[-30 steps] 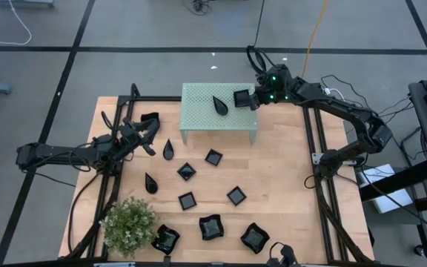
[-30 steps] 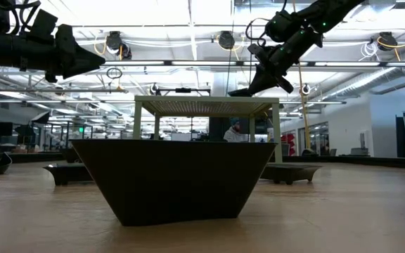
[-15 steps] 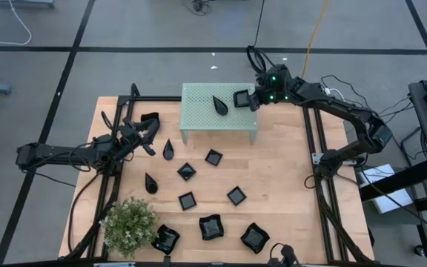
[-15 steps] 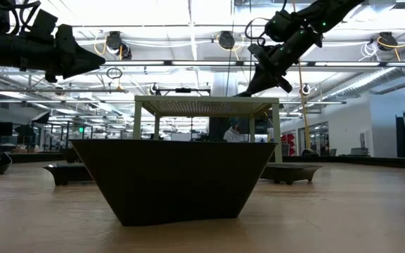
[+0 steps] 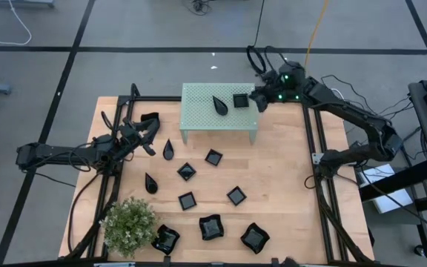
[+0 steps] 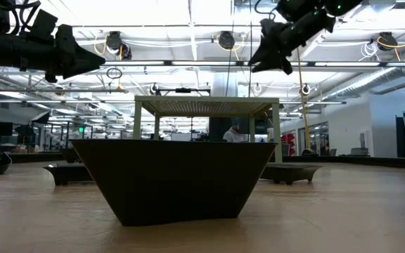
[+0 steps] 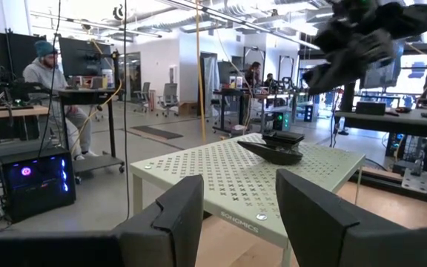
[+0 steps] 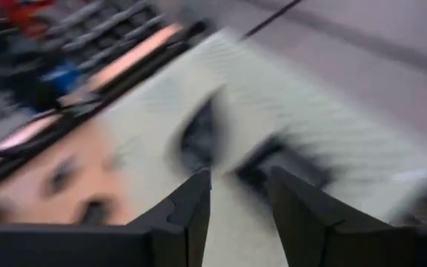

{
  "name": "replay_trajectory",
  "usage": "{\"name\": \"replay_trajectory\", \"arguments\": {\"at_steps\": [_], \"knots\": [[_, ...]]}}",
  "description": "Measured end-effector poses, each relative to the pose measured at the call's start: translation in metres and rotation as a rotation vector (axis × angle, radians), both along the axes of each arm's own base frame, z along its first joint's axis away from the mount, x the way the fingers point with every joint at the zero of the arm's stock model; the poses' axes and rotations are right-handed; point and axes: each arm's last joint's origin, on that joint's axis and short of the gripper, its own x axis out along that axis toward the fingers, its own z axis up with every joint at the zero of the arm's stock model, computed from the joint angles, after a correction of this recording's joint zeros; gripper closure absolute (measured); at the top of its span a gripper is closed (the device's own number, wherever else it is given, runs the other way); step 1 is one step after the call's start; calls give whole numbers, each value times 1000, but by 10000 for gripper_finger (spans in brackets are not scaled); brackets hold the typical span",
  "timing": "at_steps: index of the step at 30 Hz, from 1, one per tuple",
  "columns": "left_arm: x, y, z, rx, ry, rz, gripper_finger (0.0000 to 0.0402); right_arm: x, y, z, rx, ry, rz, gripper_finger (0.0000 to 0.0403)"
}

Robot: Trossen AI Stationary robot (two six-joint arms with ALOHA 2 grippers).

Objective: Pick & Place Mini shaped plates
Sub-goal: Stack the black square plate on the shelf

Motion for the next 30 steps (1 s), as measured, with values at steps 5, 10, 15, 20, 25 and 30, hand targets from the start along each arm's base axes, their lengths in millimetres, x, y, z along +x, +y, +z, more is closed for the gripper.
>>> {"name": "replay_trajectory", "arguments": {"at_steps": [5, 10, 15, 20, 25, 30], "knots": [[0, 0, 0, 0, 0, 0, 229, 17, 45, -16, 240, 79, 175, 291], [0, 0, 0, 0, 0, 0, 229, 32, 102, -53, 399, 208, 308, 297], [0, 0, 0, 0, 0, 0, 229, 41, 145, -94, 485, 147, 303, 289], [0, 0, 0, 0, 0, 0, 229, 39, 175, -136, 647, 84, 182, 271], [0, 0, 0, 5, 4, -1, 229, 39, 197, -162, 654, 187, 145, 257], [0, 0, 0, 3, 3, -2, 229, 50, 211, -178, 566, 269, 207, 259]]}}
